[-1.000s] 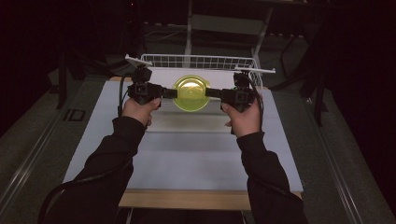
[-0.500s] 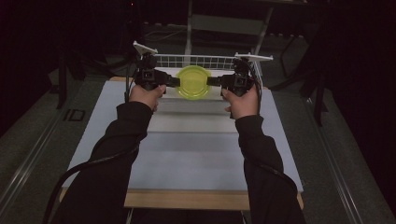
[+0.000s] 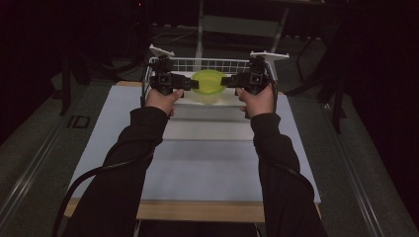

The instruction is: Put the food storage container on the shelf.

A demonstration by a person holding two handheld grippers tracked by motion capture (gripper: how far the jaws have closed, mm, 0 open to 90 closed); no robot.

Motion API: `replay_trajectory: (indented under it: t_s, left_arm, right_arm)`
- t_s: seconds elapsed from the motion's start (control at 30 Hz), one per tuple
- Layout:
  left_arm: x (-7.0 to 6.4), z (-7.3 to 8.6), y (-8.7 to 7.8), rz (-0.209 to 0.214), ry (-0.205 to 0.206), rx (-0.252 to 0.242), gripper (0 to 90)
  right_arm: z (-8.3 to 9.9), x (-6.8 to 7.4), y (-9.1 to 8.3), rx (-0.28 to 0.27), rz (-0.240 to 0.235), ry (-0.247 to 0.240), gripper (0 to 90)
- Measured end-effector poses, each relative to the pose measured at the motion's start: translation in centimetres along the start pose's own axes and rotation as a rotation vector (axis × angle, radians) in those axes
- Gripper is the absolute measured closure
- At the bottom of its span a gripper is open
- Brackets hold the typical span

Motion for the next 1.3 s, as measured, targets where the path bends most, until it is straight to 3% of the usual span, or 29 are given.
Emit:
replay_trajectory:
  t_s: [0.07, 0.2, 0.23, 0.47, 0.7, 0.73, 0.77, 0.8, 0.83, 0.93, 1.03, 1.1, 1.13, 1.2, 1.3]
  left_arm:
    - [-0.2, 0.0, 0.3, 0.008, 0.001, -0.006, 57.7]
    - [-0.5, 0.0, 0.5, 0.006, 0.014, -0.024, 52.8]
    - [-0.5, -0.1, 0.4, 0.006, 0.025, -0.045, 50.8]
    - [-0.6, 0.1, -1.5, 0.017, 0.052, -0.076, 42.2]
    - [-0.7, 1.4, -3.2, 0.008, 0.109, -0.102, 35.7]
    - [-0.7, 1.7, -3.4, 0.026, 0.113, -0.098, 35.7]
    - [-0.6, 2.2, -3.6, 0.056, 0.132, -0.085, 27.2]
    - [-0.6, 2.7, -4.0, 0.083, 0.145, -0.088, 26.3]
    - [-0.6, 2.7, -4.0, 0.083, 0.145, -0.088, 26.2]
    - [-0.3, 4.1, -4.8, 0.114, 0.201, -0.099, 23.2]
    - [0.0, 5.5, -5.1, 0.132, 0.28, -0.136, 16.1]
    - [0.2, 6.1, -5.1, 0.146, 0.286, -0.143, 12.2]
    - [0.6, 7.3, -4.8, 0.162, 0.325, -0.127, 8.0]
    - [1.0, 8.6, -4.6, 0.163, 0.364, -0.135, 6.5]
    - [1.7, 9.9, -4.6, 0.179, 0.368, -0.138, 6.4]
  right_arm:
    - [-0.1, -0.4, 0.3, 0.01, -0.002, 0.018, 65.9]
    - [-0.3, -0.8, 0.3, 0.009, 0.008, 0.001, 61.7]
    - [-0.5, -0.8, -0.2, -0.022, 0.024, -0.027, 60.1]
    - [0.1, -0.5, -1.6, -0.018, 0.072, -0.12, 55.1]
    - [1.0, 0.3, -3.3, -0.041, 0.074, -0.197, 54.6]
    - [1.1, 0.5, -3.6, -0.047, 0.063, -0.201, 54.7]
    - [1.6, 1.1, -4.1, -0.061, 0.041, -0.217, 54.7]
    - [1.8, 1.3, -4.2, -0.066, 0.035, -0.229, 54.7]
    - [1.8, 1.3, -4.2, -0.066, 0.035, -0.229, 54.7]
    - [3.3, 2.7, -4.7, -0.08, -0.001, -0.285, 57.0]
    - [4.7, 3.8, -4.8, -0.094, 0.0, -0.353, 64.0]
    - [5.6, 4.2, -4.6, -0.088, 0.004, -0.378, 77.1]
    - [6.2, 4.4, -4.4, -0.08, 0.018, -0.393, 80.1]
    - [7.2, 4.6, -3.8, -0.061, 0.031, -0.422, 88.3]
    - [8.1, 4.8, -3.1, -0.063, 0.038, -0.439, 89.7]
Point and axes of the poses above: each handheld gripper's, and its own axes: y roughly forward along the jaws, z roughly out of its underside, x roughly to its left, the point moved 5 cm from there along y, roughly forward along the jaws, and after that the axes turned 10 degrees about -y, right-handed, at the moved point
